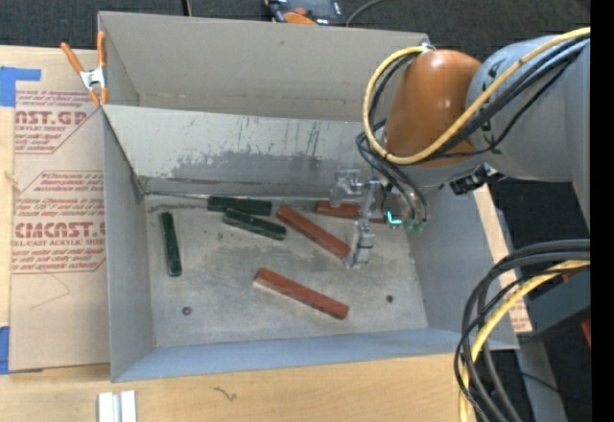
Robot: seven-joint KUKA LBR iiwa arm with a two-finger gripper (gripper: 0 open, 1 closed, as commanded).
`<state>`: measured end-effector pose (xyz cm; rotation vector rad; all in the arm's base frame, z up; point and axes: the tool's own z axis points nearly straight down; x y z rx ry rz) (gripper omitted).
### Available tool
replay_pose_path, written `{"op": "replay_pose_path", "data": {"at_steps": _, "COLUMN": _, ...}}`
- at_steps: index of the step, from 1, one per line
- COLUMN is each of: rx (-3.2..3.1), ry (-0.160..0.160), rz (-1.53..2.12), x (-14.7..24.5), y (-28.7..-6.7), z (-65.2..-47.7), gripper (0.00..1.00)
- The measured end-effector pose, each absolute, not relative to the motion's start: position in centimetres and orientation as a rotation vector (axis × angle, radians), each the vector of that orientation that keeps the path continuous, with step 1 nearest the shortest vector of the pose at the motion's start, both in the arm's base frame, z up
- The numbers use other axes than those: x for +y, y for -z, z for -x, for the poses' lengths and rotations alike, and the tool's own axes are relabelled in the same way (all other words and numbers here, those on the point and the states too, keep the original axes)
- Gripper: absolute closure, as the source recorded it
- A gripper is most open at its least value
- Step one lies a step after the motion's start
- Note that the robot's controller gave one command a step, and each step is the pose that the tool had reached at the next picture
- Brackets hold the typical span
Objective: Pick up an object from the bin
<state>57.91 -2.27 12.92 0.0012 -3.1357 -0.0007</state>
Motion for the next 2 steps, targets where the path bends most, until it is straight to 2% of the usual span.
{"op": "replay_pose_path", "data": {"at_steps": 1, "rx": -3.115, "ry": 0.004, "rz": 0.414, "x": 3.82, "y": -7.13, "z": -54.79, "gripper": 0.00}}
{"op": "replay_pose_path", "data": {"at_steps": 2, "rx": -3.120, "ry": 0.003, "rz": 0.417, "x": 3.67, "y": -7.37, "z": -55.03, "gripper": 1.00}}
